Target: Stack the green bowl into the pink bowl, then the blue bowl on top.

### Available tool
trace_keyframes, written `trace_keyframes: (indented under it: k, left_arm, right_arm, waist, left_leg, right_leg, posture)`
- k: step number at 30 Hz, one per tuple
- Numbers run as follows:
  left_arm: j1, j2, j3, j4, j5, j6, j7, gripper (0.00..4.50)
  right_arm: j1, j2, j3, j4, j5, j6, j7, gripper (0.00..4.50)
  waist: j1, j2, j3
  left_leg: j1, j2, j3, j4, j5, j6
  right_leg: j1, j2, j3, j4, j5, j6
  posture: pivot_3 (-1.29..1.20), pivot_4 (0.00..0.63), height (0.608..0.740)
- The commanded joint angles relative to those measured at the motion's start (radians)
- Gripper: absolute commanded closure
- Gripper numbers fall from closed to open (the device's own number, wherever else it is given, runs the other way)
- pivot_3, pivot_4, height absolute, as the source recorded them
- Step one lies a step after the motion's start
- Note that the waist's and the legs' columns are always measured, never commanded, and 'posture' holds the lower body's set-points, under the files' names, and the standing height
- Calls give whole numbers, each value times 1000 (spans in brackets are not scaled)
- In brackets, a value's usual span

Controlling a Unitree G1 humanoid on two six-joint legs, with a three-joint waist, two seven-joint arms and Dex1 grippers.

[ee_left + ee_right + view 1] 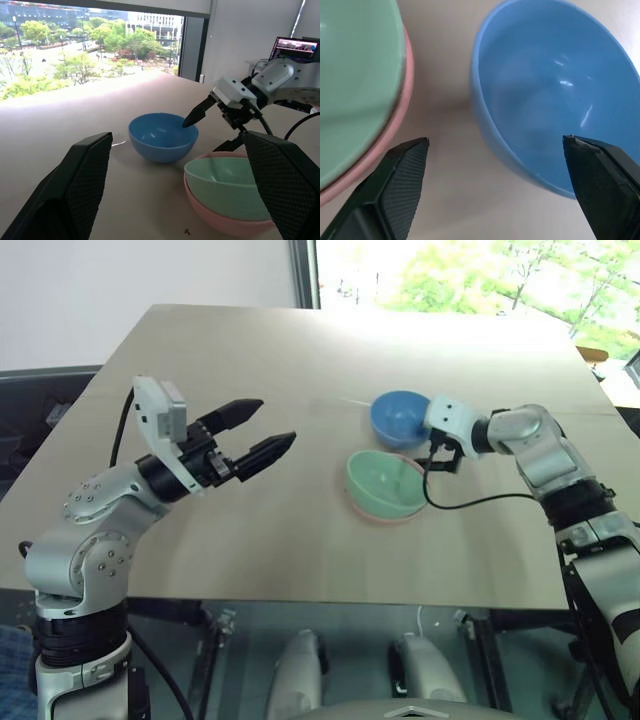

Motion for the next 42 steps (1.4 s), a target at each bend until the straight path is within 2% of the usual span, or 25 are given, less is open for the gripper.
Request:
trace_keyframes:
  k: [1,2,4,5,10,12,14,15,16,22,27,31,36,42]
  left_arm:
    - [-1,19,41,-53,-50,2,11,107]
    - [0,22,44,-54,-57,3,14,107]
    - [3,26,48,-57,-68,3,18,0]
    - [4,26,51,-57,-74,4,21,0]
    - [9,32,55,-61,-90,2,30,0]
    - [8,28,55,-62,-99,3,34,0]
    - [8,26,48,-63,-97,0,34,0]
    - [8,25,44,-63,-95,-2,34,0]
    - [7,23,42,-63,-95,-3,33,0]
    - [2,18,27,-52,-86,-12,22,0]
    - [0,19,11,-42,-79,-19,8,0]
    - [-12,21,-8,-42,-82,-19,-4,0]
    - [-58,25,-42,-12,-82,-16,-38,0]
    - [-127,28,-100,64,-51,-32,-111,0]
  right_arm:
    - [-66,26,4,77,-57,-91,-35,0]
    - [-74,38,4,101,-66,-107,-40,0]
    - [-83,55,-1,134,-74,-127,-43,520]
    - [-86,61,-5,145,-78,-138,-41,559]
    - [-94,72,-17,178,-91,-176,-36,2636]
    - [-95,73,-21,183,-95,-183,-35,3650]
    - [-94,73,-25,186,-97,-189,-35,3752]
    - [-94,73,-26,186,-98,-190,-35,4261]
    - [-92,73,-27,184,-98,-191,-34,4489]
    - [-79,50,-42,131,-96,-200,-17,4489]
    - [-75,-22,-65,-20,-74,-237,47,4489]
    - [-61,-82,-118,-209,13,-175,151,4489]
    - [85,-206,-179,-666,265,12,370,4489]
    - [178,-301,-211,-913,392,181,414,4489]
  waist:
    - [0,0,0]
    - [0,0,0]
    - [-1,0,0]
    - [-1,0,0]
    - [-1,0,0]
    - [-1,0,0]
    - [-1,0,0]
    - [-1,0,0]
    - [-1,0,0]
    - [-1,0,0]
    - [1,1,1]
    - [1,1,1]
    - [7,1,1]
    - [3,1,2]
  left_leg:
    - [0,0,0,0,0,0]
    - [0,0,0,0,0,0]
    - [0,0,0,0,0,0]
    - [0,0,0,-1,0,0]
    - [0,0,0,-1,0,0]
    - [0,0,0,-1,0,0]
    - [0,0,0,-1,0,0]
    - [0,0,0,-1,0,0]
    - [0,0,0,-1,0,0]
    - [0,0,0,-1,0,0]
    - [0,0,0,-1,0,0]
    - [0,0,1,-2,0,0]
    - [0,0,1,-2,0,0]
    - [1,0,0,-1,0,0]
  right_leg:
    - [0,0,0,0,0,0]
    - [0,0,0,0,0,0]
    - [0,0,0,0,0,0]
    - [0,0,0,0,0,0]
    - [0,0,0,0,0,0]
    - [0,0,0,0,0,0]
    - [0,0,0,0,0,0]
    - [0,0,0,0,0,0]
    - [0,0,0,0,0,0]
    - [0,0,0,0,0,0]
    - [0,0,0,0,0,0]
    - [-1,0,0,-1,0,0]
    - [-1,0,0,-1,0,0]
    - [0,0,0,0,0,0]
  posture:
    - [0,150,740]
    - [0,150,740]
    - [0,150,740]
    - [0,150,740]
    - [0,150,740]
    - [0,150,740]
    - [0,150,740]
    - [0,150,740]
    - [0,150,740]
    - [0,150,740]
    - [0,150,740]
    - [0,150,740]
    - [0,150,740]
    - [0,150,740]
